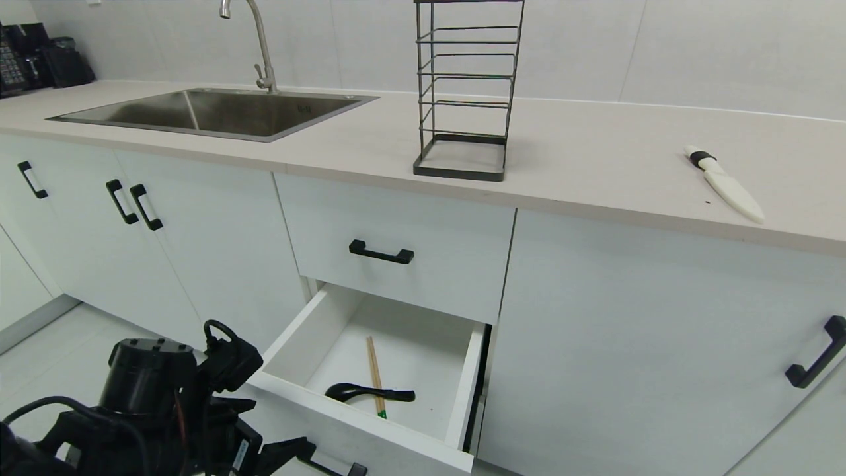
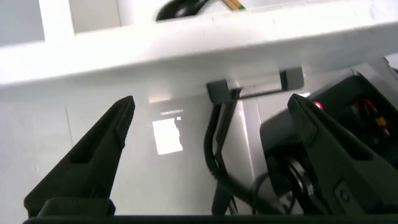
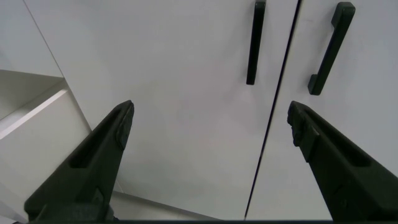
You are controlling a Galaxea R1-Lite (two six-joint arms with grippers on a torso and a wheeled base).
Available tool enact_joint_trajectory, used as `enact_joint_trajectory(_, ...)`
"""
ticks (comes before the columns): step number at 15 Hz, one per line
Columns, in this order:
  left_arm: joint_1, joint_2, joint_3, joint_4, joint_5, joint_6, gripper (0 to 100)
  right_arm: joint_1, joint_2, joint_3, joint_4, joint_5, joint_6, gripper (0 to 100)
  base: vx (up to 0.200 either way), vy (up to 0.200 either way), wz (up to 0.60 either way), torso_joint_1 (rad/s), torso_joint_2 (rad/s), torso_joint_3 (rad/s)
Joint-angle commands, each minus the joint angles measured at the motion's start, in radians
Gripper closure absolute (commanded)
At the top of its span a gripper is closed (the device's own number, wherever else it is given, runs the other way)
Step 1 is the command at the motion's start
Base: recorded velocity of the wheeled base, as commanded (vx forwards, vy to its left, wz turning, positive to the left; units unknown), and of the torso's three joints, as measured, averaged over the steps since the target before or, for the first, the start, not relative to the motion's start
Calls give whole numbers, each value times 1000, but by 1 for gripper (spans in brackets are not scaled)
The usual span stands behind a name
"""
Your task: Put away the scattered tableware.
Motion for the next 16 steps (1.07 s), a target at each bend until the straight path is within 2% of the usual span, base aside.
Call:
enact_joint_trajectory(1, -10, 88, 17, -42, -6, 3, 0, 1, 1, 0, 0, 0, 0, 0, 0, 0, 0, 0, 0, 0)
enact_joint_trajectory(2, -33, 89, 20, -54, -6, 1, 0, -1, 1, 0, 0, 0, 0, 0, 0, 0, 0, 0, 0, 0)
enact_joint_trajectory(5, -56, 101, 1, -89, -20, 0, 0, -1, 1, 0, 0, 0, 0, 0, 0, 0, 0, 0, 0, 0)
enact_joint_trajectory(16, -57, 193, -125, -109, -21, -7, 0, 1, 1, 0, 0, 0, 0, 0, 0, 0, 0, 0, 0, 0)
